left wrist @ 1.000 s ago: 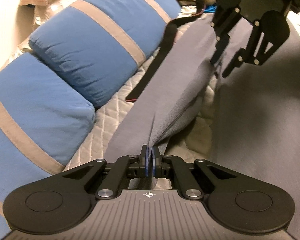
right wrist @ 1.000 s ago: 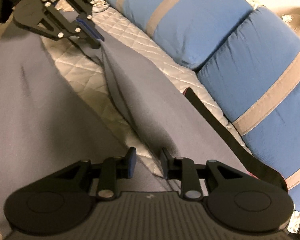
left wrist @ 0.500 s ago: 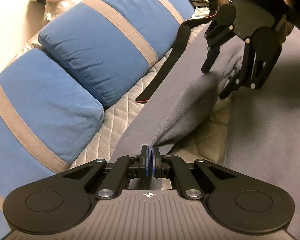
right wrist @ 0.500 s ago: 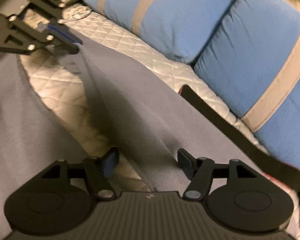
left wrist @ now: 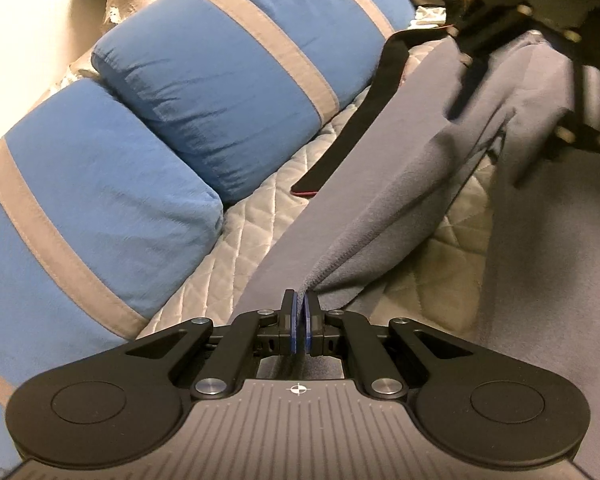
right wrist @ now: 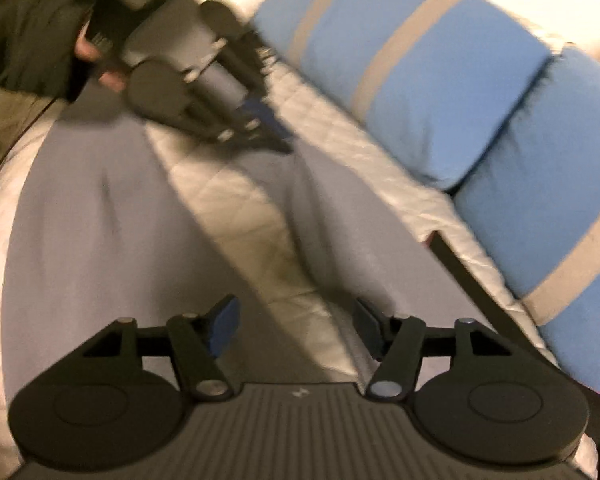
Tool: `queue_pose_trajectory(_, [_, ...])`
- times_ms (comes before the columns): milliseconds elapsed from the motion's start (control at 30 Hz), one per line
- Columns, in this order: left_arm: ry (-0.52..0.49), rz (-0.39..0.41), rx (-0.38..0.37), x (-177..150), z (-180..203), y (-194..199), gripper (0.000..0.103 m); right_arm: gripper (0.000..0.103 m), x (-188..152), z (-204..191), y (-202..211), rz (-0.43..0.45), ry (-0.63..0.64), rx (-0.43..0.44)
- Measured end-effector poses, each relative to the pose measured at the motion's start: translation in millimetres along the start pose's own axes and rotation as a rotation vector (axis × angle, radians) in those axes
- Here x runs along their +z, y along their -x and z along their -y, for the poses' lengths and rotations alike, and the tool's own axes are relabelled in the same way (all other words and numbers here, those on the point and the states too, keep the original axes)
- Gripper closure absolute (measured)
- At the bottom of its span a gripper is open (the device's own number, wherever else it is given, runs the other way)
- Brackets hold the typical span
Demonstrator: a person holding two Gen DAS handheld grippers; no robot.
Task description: Fold clothes
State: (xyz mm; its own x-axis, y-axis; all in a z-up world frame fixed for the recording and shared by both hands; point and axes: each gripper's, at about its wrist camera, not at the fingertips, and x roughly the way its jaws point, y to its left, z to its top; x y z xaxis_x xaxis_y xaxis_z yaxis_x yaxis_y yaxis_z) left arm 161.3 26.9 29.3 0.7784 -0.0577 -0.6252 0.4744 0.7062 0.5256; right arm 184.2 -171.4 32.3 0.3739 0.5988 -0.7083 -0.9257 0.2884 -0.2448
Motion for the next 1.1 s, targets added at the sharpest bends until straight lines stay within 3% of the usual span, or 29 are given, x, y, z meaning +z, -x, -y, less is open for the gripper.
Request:
queue_pose_trajectory(267, [0.01, -0.003, -0.01, -1.3, -2.3, -4.2, 0.099, 0.03, -9.2, 16.2, -10.6, -0.02, -0.061, -0.041])
queue_pose_trajectory(667, [0.008, -0.012, -0.018, -3.6, -1.0, -9.0, 0.099, 0.03, -6.1, 23.4, -21.3, -0.039, -0.054, -0.104])
queue_pose_trajectory(867, [-0.013, -0.027, -0.028, -4.8, 3.3, -13.5, 0.099, 0.032, -9.9, 34.3, -32.2, -0.058, -0.14, -0.058])
queue_pose_trajectory(967, [-0.015, -0.033, -0.032, -5.9, 4.5, -16.9, 0.099, 0.037, -13.4, 39.4, -36.1, -0.066, -0.192, -0.023])
queue_pose_trajectory(1033, [-0.016, -0.035, -0.033, -6.0, 4.6, -18.2, 0.099, 0.051, -14.7, 42.1, -36.9, -0.067, -0.22, -0.009])
queue_pose_trajectory(1100, [-0.016, -0.037, -0.035, -5.8, 4.6, -19.1, 0.099, 0.056, -15.2, 46.5, -35.9, -0.06, -0.262, 0.007])
